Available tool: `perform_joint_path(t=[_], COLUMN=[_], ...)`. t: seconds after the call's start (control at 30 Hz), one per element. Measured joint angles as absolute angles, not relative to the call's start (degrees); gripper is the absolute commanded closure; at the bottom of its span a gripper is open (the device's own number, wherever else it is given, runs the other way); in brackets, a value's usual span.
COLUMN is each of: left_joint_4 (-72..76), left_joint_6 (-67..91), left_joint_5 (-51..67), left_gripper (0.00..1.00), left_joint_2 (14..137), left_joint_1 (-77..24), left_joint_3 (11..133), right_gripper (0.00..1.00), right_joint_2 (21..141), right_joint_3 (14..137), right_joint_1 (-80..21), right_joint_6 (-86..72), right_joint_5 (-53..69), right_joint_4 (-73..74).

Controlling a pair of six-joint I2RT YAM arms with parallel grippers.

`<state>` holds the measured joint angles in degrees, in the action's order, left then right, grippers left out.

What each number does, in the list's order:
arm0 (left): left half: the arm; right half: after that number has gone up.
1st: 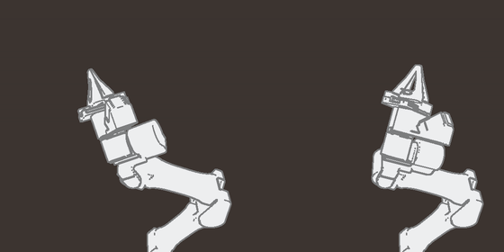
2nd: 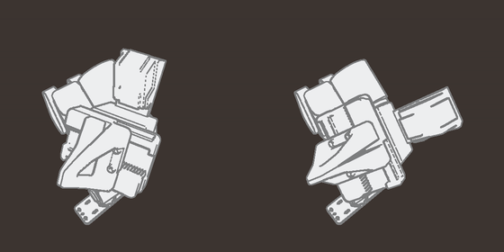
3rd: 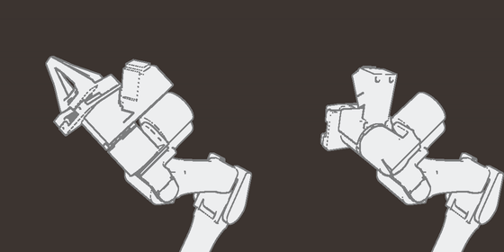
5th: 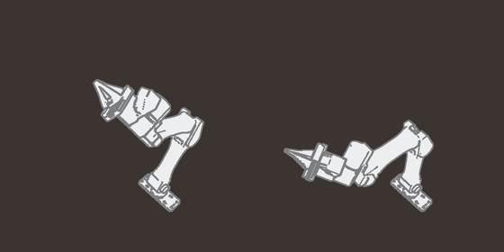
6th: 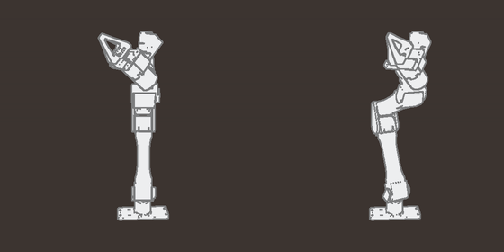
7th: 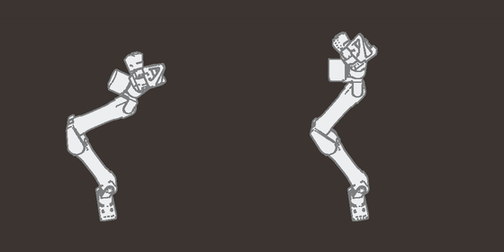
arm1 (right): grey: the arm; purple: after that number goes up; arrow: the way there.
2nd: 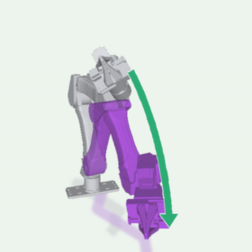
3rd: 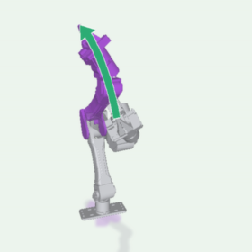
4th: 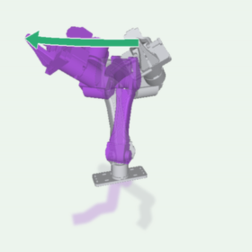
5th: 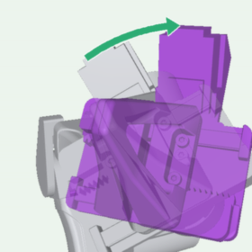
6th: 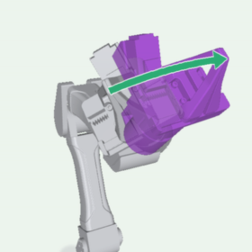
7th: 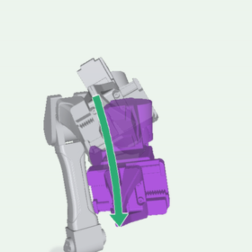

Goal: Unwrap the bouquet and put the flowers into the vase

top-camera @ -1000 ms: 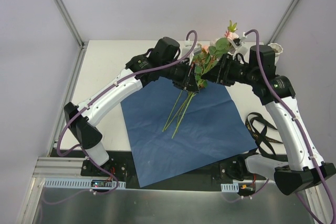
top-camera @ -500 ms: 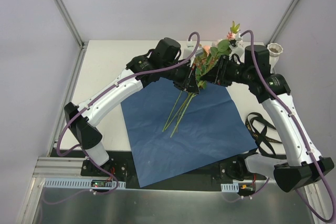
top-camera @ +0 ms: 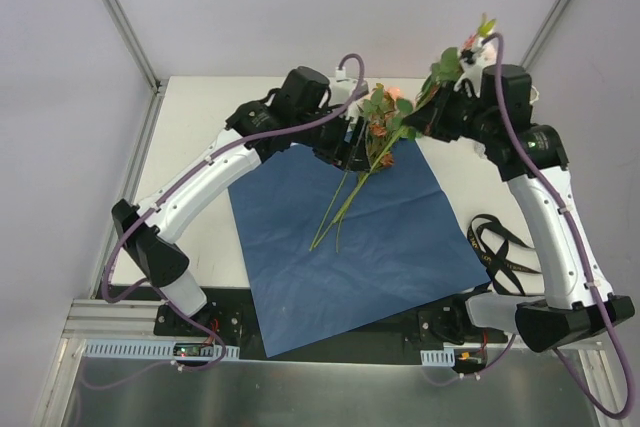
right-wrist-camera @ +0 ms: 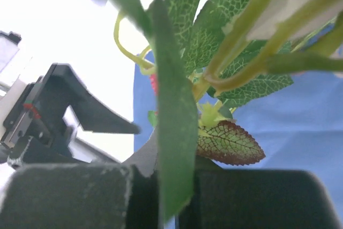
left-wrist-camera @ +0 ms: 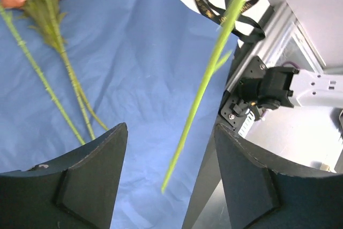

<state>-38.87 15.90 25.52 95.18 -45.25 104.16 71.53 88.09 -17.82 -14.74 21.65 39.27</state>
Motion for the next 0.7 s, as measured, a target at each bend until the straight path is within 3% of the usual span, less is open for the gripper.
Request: perform_joint_path(t=[0.23,0.47,0.7], left_joint_4=[-39.75,-40.01,-40.07], left_joint_6=[17.26,16.82,14.72], left_joint_5=[22.35,19.86,18.55], left_gripper=[0.32,0.32,0.32], left_joint_2=[87.68,81.76,81.28], left_joint_1=[-36.73,-33.26,-31.53], left_joint_3=[97.12,89.56,87.15], right_gripper=[0.99,0.99,0.99], right_joint_2=[71.81,69.69,75.11], right_joint_3=[99.57,96.86,99.92], right_joint_1=[-12.34,-10.33,-3.81], right_joint_6=[-6.11,11.64,26.85], right_joint_5=[-1.43,-25.28,-31.51], right_joint_4=[39.79,23.55,7.73])
